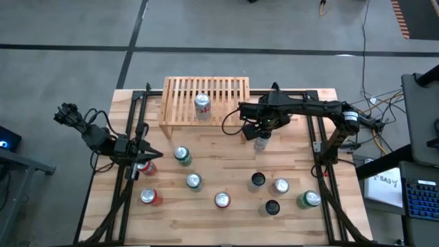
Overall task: Place canned beverage on shelf
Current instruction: Put the top blue soda can on the shelf
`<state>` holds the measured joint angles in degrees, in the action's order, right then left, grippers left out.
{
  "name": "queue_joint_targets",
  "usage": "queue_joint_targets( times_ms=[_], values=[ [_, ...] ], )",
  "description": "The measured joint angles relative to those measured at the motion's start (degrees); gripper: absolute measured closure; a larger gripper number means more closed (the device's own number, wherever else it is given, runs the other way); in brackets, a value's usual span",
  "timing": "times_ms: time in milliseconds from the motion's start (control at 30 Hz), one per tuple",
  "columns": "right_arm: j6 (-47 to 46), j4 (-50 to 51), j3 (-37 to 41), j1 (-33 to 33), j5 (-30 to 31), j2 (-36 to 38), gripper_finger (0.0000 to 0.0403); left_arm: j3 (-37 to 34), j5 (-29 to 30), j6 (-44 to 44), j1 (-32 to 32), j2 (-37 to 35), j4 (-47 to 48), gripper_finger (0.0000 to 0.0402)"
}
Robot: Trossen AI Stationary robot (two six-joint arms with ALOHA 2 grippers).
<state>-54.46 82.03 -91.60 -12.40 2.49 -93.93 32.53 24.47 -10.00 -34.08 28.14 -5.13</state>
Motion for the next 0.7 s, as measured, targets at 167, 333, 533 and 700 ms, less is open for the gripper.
queue_joint_targets(
  times_ms=[167, 333, 533, 700],
  values=[
    [0.0, -0.1, 0.9, 0.0, 0.0, 0.0, 0.0115, 0.0, 0.0, 0.0, 0.0, 0.0, 0.0, 0.0401],
    [0.1, -0.8, 3.9, 0.0, 0.0, 0.0, 0.0115, 0.0, 0.0, 0.0, 0.0, 0.0, 0.0, 0.0401],
    [1.5, -5.7, 8.8, 0.4, 0.1, 0.1, 0.0115, 0.0, 0.0, 0.0, 0.0, 0.0, 0.0, 0.0401],
    [1.5, -6.4, 10.3, 0.4, 0.1, 0.1, 0.0124, 0.0, 0.0, 0.0, 0.0, 0.0, 0.0, 0.0401]
  ],
)
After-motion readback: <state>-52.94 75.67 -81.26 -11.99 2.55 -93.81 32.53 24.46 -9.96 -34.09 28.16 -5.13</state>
